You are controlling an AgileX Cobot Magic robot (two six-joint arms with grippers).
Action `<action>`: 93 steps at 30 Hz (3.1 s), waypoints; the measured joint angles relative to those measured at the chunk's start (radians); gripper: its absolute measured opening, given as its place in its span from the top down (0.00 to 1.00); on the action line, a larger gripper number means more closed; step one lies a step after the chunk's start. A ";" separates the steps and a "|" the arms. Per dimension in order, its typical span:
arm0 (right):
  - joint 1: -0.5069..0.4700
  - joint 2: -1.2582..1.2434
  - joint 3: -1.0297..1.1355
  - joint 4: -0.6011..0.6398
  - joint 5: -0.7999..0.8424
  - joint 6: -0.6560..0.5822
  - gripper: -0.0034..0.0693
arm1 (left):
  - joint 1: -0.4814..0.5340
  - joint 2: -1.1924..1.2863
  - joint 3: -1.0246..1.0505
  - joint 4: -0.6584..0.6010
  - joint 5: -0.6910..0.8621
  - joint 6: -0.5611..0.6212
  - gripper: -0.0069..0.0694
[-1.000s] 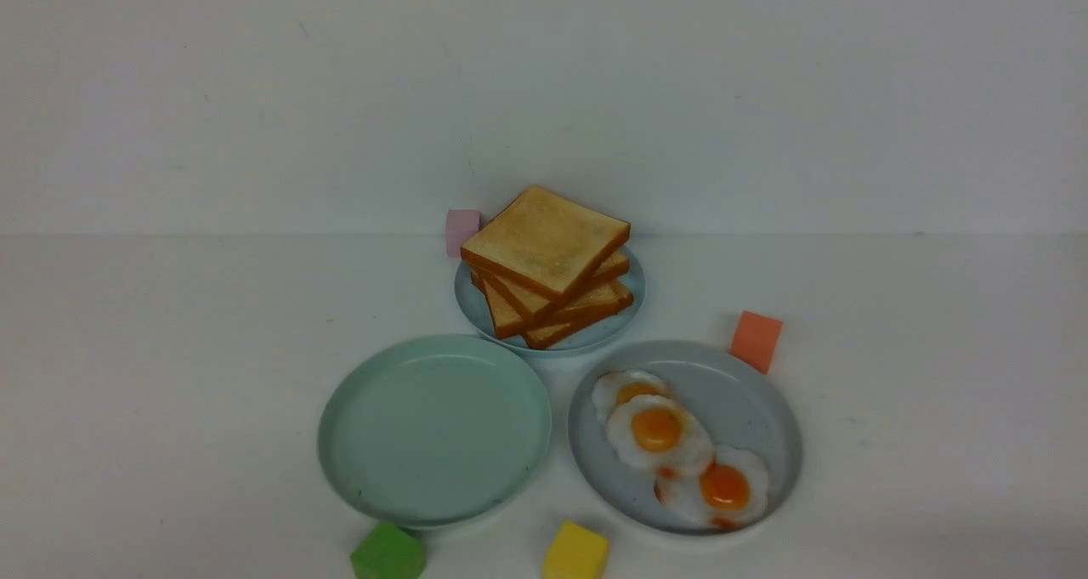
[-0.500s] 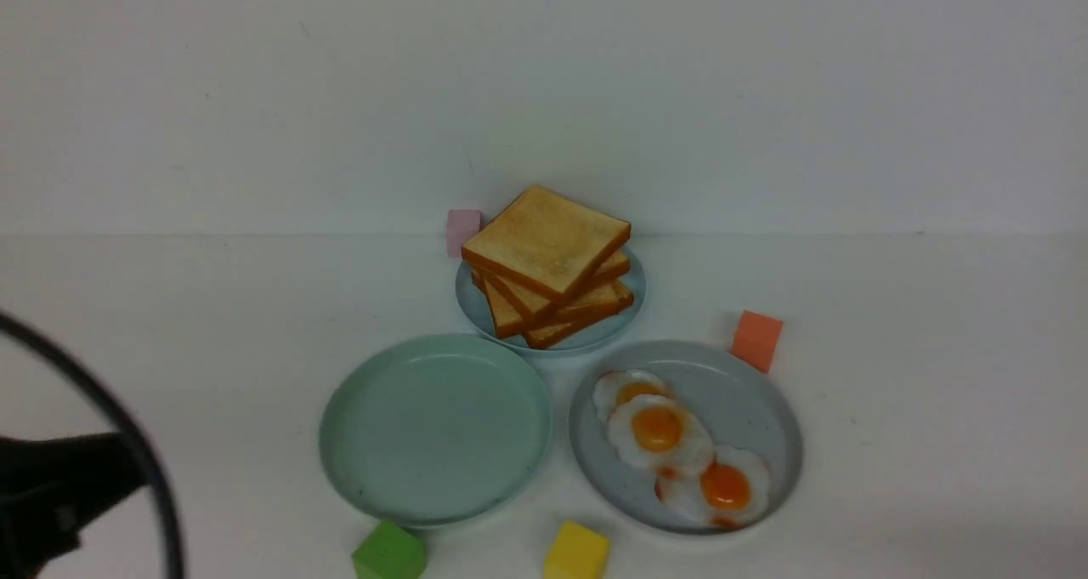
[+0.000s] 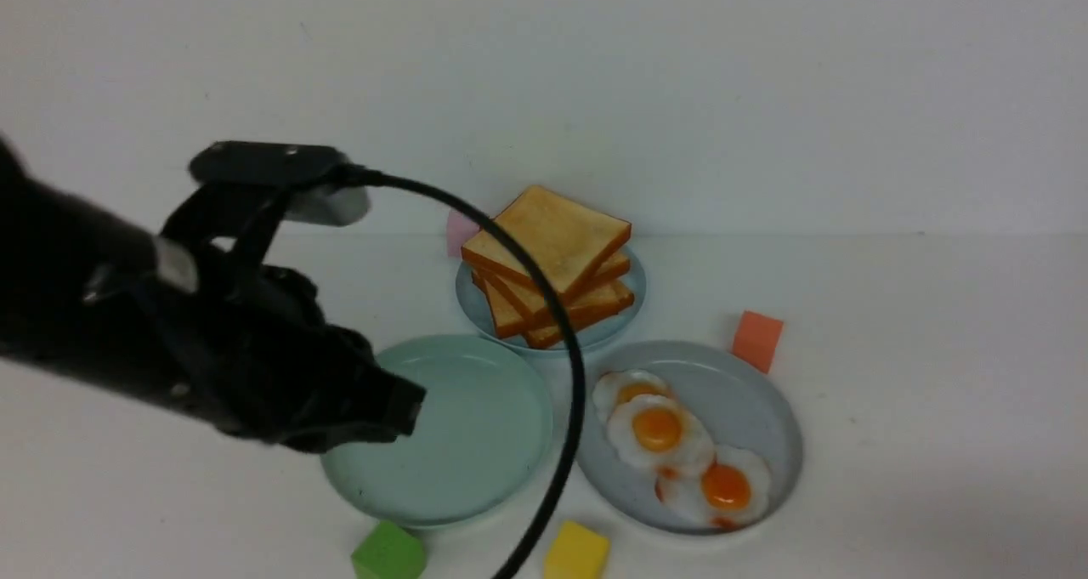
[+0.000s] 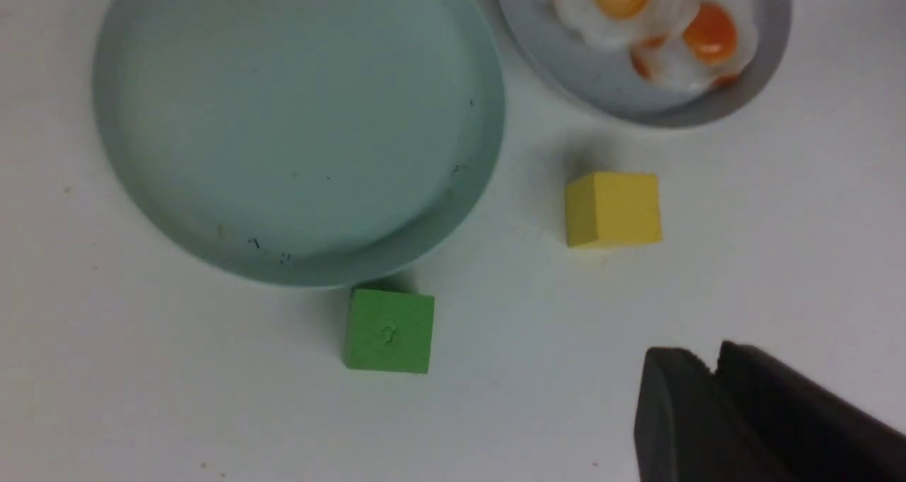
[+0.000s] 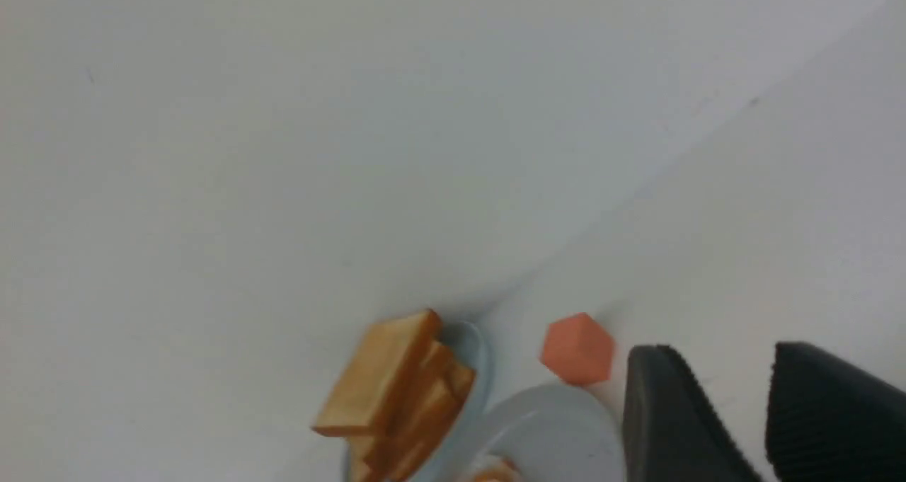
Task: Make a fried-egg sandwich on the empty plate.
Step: Use the left arm to grab a slice of bread, then use the left arm to put a slice of bread into the empty plate in the middle
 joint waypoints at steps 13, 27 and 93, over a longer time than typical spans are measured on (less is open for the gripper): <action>0.036 0.409 -0.821 -0.239 1.015 -0.282 0.93 | -0.023 0.471 -0.546 0.020 0.124 0.046 0.93; 0.253 0.568 -1.037 -0.333 1.121 -0.331 0.93 | -0.131 0.881 -0.994 0.366 0.130 -0.058 0.80; 0.257 0.568 -1.037 -0.317 1.126 -0.359 0.86 | -0.095 0.795 -0.993 0.450 0.136 -0.066 0.86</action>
